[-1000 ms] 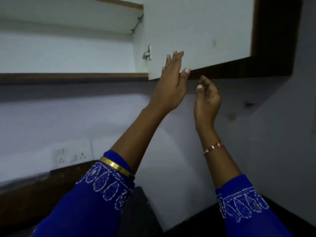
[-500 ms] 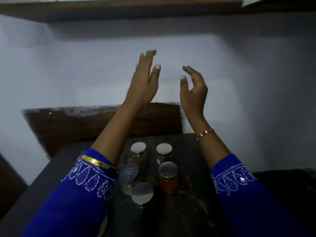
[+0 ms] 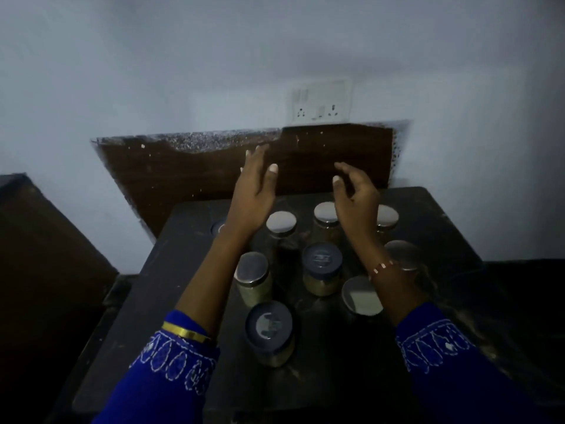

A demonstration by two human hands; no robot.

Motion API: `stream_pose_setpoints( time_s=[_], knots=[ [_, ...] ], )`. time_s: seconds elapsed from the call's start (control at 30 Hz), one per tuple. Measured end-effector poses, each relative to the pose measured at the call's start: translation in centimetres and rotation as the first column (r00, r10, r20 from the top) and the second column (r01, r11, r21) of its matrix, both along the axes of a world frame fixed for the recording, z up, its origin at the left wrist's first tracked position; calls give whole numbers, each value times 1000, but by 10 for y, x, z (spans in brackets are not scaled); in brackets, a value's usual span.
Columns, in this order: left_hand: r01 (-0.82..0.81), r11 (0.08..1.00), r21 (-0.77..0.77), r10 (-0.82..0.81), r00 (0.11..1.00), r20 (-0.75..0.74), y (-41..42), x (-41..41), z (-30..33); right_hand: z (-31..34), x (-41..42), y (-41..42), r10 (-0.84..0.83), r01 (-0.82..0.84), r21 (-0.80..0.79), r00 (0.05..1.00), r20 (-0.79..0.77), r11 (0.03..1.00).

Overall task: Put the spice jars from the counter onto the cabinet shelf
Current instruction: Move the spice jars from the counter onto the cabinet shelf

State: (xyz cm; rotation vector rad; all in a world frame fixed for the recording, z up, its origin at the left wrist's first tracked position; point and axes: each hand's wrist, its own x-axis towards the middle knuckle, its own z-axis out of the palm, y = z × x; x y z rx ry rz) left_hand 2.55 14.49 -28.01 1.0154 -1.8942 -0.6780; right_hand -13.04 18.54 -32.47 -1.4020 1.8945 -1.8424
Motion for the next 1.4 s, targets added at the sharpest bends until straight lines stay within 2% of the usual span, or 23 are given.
stream_pose_setpoints(
  time_s=[0.23, 0.3, 0.53, 0.63, 0.77, 0.93, 1.17, 1.4],
  knots=[
    [35, 971, 235, -36, 999, -1, -20, 60, -70, -45, 53, -6, -48, 40, 168, 998, 46, 985],
    [66, 930, 360, -79, 997, 21, -21, 72, -104, -72, 68, -2, -95, 85, 208, 995, 42, 974],
    [-10, 906, 422, 12, 1000, -3, -9, 90, -140, -95, 76, 3, 51, -46, 319, 999, -5, 947],
    [-20, 909, 416, 26, 1000, -9, -3, 95, -148, -102, 81, 5, 116, -134, 358, 991, 71, 924],
    [-34, 902, 431, 46, 999, -15, 12, 101, -160, -113, 87, 12, 227, -246, 460, 969, 97, 853],
    [-106, 900, 422, 130, 991, -28, 35, 100, -165, -114, 87, 29, 403, -433, 592, 895, 193, 680],
    [-183, 860, 477, 203, 979, 9, 70, 96, -173, -118, 80, 43, 561, -592, 641, 776, 289, 489],
    [-161, 803, 574, 194, 981, 3, 95, 101, -183, -122, 85, 61, 647, -554, 701, 743, 172, 449]
  ],
)
